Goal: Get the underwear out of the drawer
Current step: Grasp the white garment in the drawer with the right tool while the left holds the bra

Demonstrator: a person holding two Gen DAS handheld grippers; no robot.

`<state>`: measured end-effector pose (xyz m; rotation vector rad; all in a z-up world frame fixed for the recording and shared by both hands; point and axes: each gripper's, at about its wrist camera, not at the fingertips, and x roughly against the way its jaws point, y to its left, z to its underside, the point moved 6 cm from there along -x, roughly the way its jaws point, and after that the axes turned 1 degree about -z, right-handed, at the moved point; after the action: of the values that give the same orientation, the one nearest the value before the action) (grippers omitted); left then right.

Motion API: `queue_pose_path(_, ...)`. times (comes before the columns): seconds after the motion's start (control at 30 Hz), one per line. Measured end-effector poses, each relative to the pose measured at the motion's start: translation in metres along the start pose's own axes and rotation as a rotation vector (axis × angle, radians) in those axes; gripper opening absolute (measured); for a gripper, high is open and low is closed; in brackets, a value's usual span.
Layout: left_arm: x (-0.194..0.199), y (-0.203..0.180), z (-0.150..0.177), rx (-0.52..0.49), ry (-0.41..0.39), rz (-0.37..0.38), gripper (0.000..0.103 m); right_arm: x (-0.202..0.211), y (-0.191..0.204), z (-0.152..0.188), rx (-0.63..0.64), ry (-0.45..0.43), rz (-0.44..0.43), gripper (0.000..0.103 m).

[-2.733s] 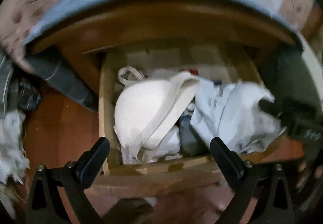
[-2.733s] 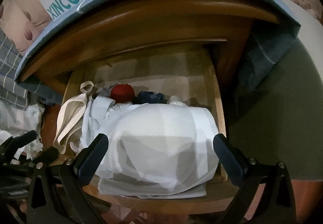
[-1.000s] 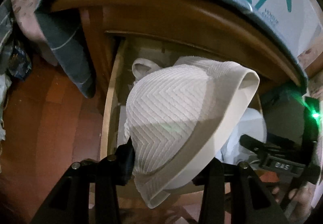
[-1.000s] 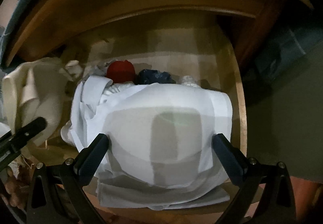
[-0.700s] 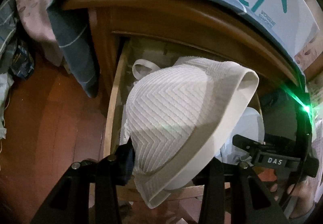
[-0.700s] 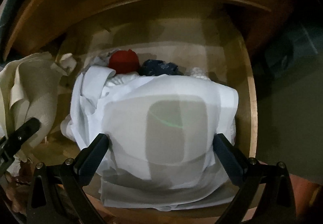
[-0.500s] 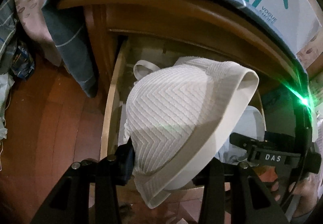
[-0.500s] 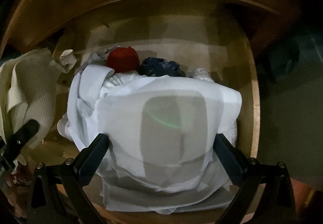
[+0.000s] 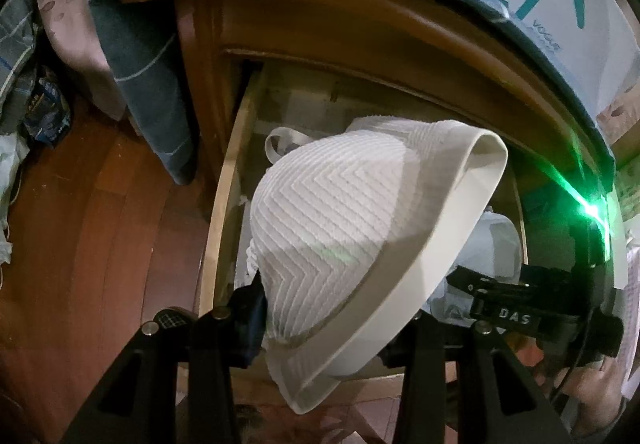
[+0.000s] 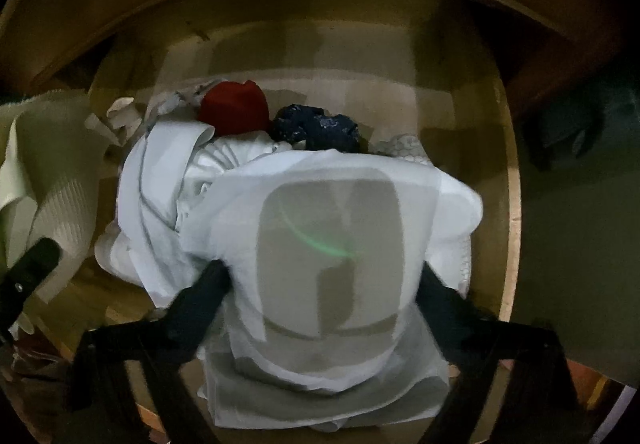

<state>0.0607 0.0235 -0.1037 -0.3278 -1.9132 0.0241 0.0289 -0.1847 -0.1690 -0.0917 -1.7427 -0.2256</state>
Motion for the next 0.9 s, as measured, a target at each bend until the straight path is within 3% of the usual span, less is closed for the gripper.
queue_pose_path(0.1, -0.002, 0.001, -0.001, 0.002, -0.004, 0.007, 0.043, 0.006, 0.001, 0.003, 0.028, -0.032, 0.007, 0.045)
queue_pose_path(0.3, -0.008, 0.004, -0.001, 0.026, 0.016, 0.019, 0.043, 0.015, -0.006, 0.006, -0.002, -0.065, 0.012, 0.027)
queue_pose_path(0.5, -0.006, 0.005, -0.003, 0.022, -0.005, -0.004, 0.043, 0.033, -0.013, 0.004, -0.017, -0.117, 0.012, 0.020)
queue_pose_path(0.9, -0.004, 0.006, -0.003, 0.027, -0.005, 0.002, 0.043, 0.090, -0.014, 0.003, -0.024, -0.221, -0.012, 0.019)
